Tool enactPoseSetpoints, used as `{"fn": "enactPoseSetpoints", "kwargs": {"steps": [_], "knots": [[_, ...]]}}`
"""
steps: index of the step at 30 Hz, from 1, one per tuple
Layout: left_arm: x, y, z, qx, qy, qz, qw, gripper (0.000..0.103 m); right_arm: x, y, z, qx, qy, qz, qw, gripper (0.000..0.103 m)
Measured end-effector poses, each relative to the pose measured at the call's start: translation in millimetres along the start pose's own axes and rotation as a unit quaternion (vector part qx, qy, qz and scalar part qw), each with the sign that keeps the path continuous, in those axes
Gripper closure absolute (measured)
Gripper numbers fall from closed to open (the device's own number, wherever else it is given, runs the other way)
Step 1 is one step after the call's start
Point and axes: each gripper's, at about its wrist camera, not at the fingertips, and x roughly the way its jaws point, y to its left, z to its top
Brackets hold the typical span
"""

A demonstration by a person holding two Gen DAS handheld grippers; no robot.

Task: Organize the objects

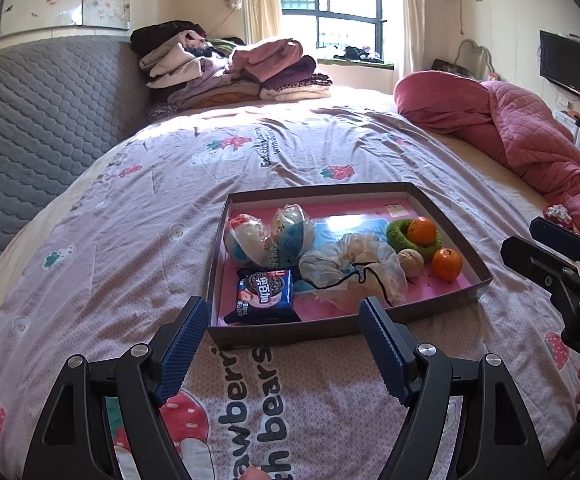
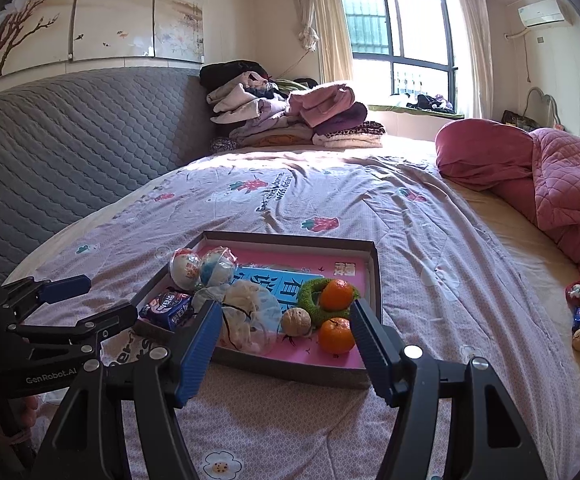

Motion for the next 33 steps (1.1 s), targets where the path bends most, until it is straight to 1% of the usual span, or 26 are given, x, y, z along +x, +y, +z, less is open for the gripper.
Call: {"fn": "enactPoseSetpoints", "kwargs": {"steps": [15, 25, 33], "knots": [[12, 9, -22, -0.005, 0.023, 0.015, 0.9996, 0.024, 9, -3, -27, 0.013, 0.024, -0.012, 1.0, 0.038], [16, 11, -31, -0.013, 0.03, 0.012, 0.9994, 0.024, 13, -3, -39, 0.014, 0.04, -0.02, 0.999, 0.037], [16, 12, -30, -0.011, 0.03, 0.01, 0.9994, 0.024, 14, -3, -42, 0.013, 0.044, -0.02, 0.999, 0.037]]}}
